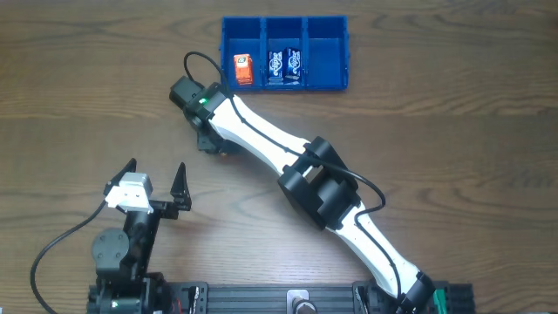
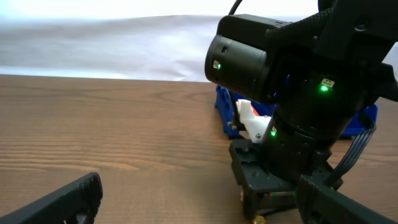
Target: Sort Candies Into Trays
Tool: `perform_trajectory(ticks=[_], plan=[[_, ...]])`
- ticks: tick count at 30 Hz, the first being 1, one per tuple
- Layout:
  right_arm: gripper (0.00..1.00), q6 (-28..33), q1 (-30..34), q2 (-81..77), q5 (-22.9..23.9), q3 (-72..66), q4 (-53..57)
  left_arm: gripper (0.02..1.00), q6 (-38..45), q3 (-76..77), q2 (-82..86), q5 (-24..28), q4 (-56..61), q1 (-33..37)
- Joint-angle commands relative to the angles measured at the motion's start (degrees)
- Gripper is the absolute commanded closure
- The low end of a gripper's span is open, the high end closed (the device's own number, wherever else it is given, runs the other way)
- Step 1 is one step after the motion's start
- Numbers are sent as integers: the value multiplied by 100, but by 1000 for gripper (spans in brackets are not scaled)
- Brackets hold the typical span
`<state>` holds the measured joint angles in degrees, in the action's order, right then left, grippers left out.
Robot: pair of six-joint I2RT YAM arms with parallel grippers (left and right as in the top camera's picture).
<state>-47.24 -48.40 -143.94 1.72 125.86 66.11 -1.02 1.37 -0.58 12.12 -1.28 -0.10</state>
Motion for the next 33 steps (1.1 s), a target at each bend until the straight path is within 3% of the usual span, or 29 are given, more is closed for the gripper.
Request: perform_trajectory(ticks=[1,5,9,13,19,33], plan=[[831,323,262,874,682,22,251,20,87,-109,37,103,-192,17],[842,949,850,1637,977,22,337,23,87,-109,37,103,-190,17],[844,1878,1674,1902,990,87,66,23,85,-109,37,103,-192,17],[844,2334,2385,1875,984,146,-223,20,85,-109,37,103,-192,17],[844,2363,2938,1749,763,146,-433,20,85,-109,37,103,-192,17],[844,2483,3045,931,723,144,-756,20,85,-109,37,103,-190,17]])
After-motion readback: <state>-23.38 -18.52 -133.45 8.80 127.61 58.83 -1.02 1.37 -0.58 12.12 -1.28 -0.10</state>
